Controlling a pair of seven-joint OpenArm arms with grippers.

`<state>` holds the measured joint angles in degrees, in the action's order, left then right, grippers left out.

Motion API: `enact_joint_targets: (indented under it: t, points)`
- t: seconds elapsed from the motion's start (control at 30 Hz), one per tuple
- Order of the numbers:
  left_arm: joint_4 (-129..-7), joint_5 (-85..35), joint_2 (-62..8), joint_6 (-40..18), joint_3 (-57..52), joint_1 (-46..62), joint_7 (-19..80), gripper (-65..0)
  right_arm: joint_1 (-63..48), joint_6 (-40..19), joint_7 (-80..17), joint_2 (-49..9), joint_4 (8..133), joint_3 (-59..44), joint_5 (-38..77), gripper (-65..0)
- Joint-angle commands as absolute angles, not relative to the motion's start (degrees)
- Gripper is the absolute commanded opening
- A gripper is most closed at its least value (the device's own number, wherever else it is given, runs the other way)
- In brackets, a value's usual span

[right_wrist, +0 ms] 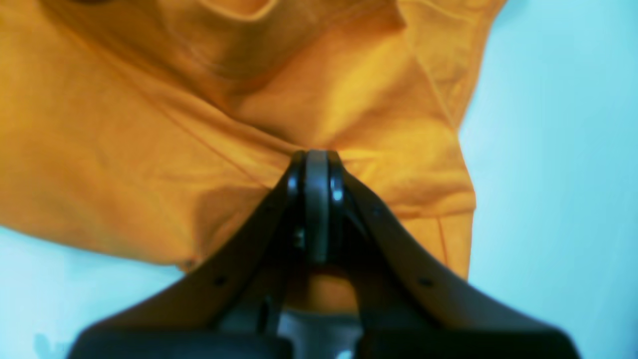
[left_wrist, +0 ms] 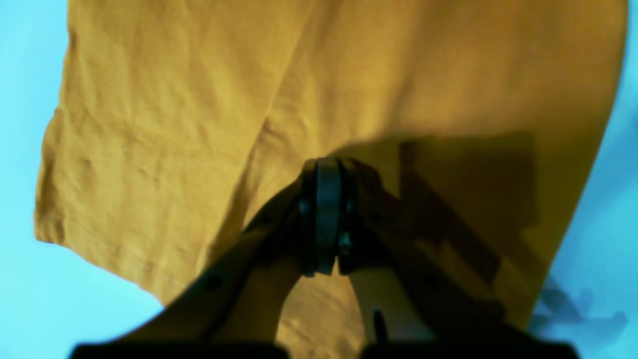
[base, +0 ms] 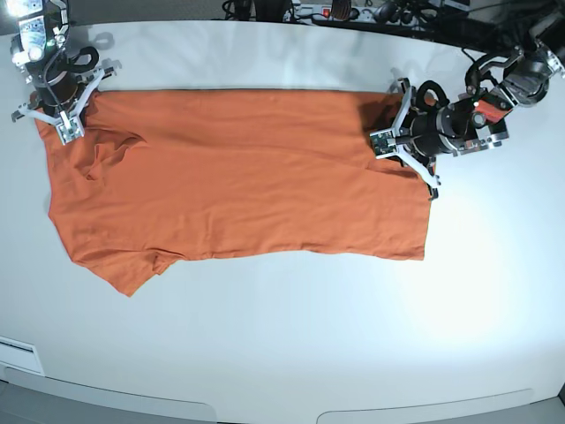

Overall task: Fold the T-shirt properly
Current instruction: 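Regrasp the shoulder edge with both grippers and drag it smooth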

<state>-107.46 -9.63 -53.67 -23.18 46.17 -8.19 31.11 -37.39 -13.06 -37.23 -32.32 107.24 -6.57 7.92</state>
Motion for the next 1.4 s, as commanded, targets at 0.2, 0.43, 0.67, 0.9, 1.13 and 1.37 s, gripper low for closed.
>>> enact_joint_targets:
  t: [0.2, 0.43, 0.67, 0.9, 1.13, 1.37]
  points:
    - [-113.3, -12.1, -58.8, -23.8, 46.3, -7.9, 35.0, -65.0, -46.3, -9.5, -47.3, -32.2, 109.4, -6.1, 7.2, -65.0]
    - [-116.6, -14.0, -60.3, -23.8, 46.3, -8.0, 36.2, -65.0, -51.8, -7.4, -49.6, -31.9, 115.7, -6.1, 7.2, -65.0]
    - [-116.6, -14.1, -60.3, -23.8, 46.3, -7.9, 36.2, -65.0, -52.3, -6.7, -49.1, -30.5, 117.4, -6.1, 2.8, -65.0]
    - [-117.4, -14.0, -60.3, -22.5, 46.3, -8.1, 38.5, -65.0, -51.7, -4.0, -48.7, -30.5, 117.4, -6.1, -4.2, -65.0]
    - [-121.6, -14.0, -60.3, -16.9, 46.3, -8.1, 41.0, -65.0, -50.3, -2.9, -48.7, -30.5, 117.4, -6.1, -9.4, -65.0]
    - [-123.7, -10.7, -60.3, -14.5, 46.3, -8.1, 41.0, -65.0, -46.6, -2.8, -48.9, -30.6, 117.4, -6.1, -9.5, -63.3]
